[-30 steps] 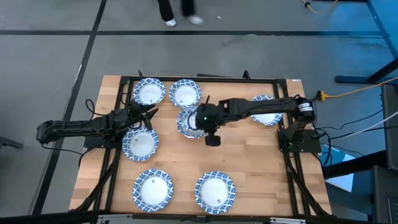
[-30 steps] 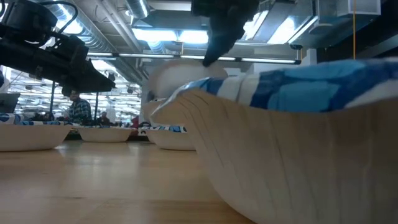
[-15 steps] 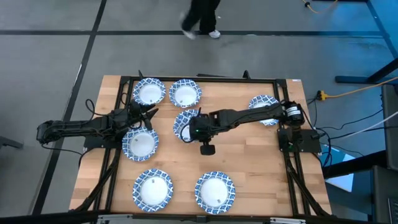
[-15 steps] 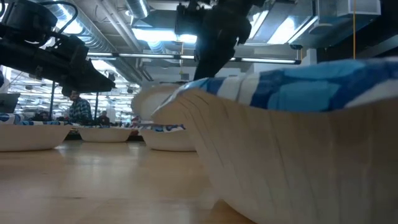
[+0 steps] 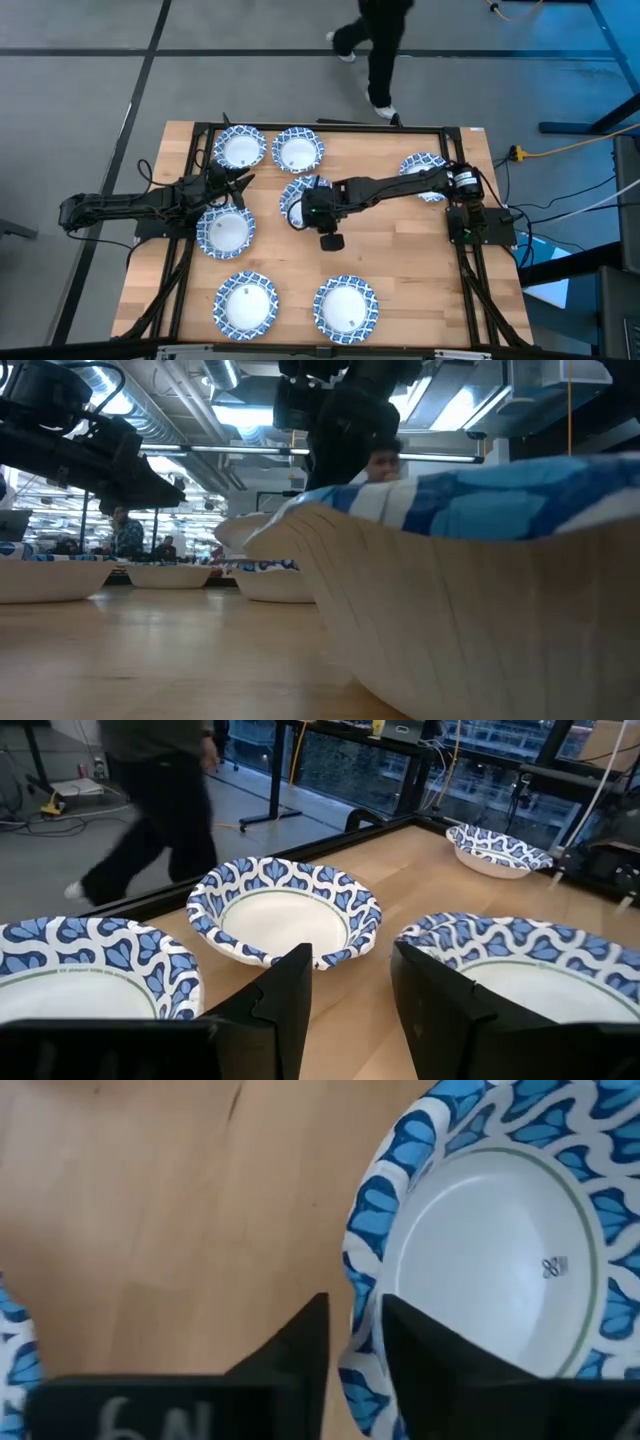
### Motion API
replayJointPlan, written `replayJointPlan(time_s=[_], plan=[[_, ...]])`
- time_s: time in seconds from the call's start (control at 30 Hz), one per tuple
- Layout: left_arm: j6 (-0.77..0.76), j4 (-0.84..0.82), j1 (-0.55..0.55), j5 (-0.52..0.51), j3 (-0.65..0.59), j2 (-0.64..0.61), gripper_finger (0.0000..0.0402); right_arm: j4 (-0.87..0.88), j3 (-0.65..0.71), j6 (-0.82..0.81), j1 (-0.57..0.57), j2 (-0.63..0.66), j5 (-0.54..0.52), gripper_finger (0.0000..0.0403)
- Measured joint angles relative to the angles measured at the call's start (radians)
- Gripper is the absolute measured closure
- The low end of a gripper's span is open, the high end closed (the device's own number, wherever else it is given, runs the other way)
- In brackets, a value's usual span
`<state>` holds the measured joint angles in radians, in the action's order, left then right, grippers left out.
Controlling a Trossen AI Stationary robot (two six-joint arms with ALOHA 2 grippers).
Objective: Nest bowls inside each other
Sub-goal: Stack the white bowl on top of the white bowl
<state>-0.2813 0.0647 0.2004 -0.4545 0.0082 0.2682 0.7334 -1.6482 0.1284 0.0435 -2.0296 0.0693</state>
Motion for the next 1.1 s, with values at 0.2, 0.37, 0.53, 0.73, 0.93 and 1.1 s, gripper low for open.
replayJointPlan(time_s=[0.2,0.37,0.53,0.73,0.93,1.1], plan=[[0.0,0.0,0.0,0.0,0.0,0.0,0.0269,-0.012,0.0,-0.021,-0.024,0.0,-0.04,0.0231],[0.0,0.0,0.0,0.0,0.0,0.0,0.0269,-0.004,0.0,-0.022,-0.043,0.0,-0.107,0.02],[0.0,0.0,0.0,0.0,0.0,0.0,0.0269,-0.015,0.0,0.002,-0.044,0.0,-0.126,0.0198],[0.0,0.0,0.0,0.0,0.0,0.0,0.0269,0.024,0.002,0.012,-0.063,0.015,-0.169,0.0217],[0.002,0.0,0.0,0.0,0.0,0.0,0.0269,0.106,0.01,0.002,-0.095,0.099,-0.139,0.0225],[0.003,0.0,0.0,0.0,0.0,0.002,0.0269,0.017,0.177,0.0,-0.134,0.23,-0.122,0.0226]])
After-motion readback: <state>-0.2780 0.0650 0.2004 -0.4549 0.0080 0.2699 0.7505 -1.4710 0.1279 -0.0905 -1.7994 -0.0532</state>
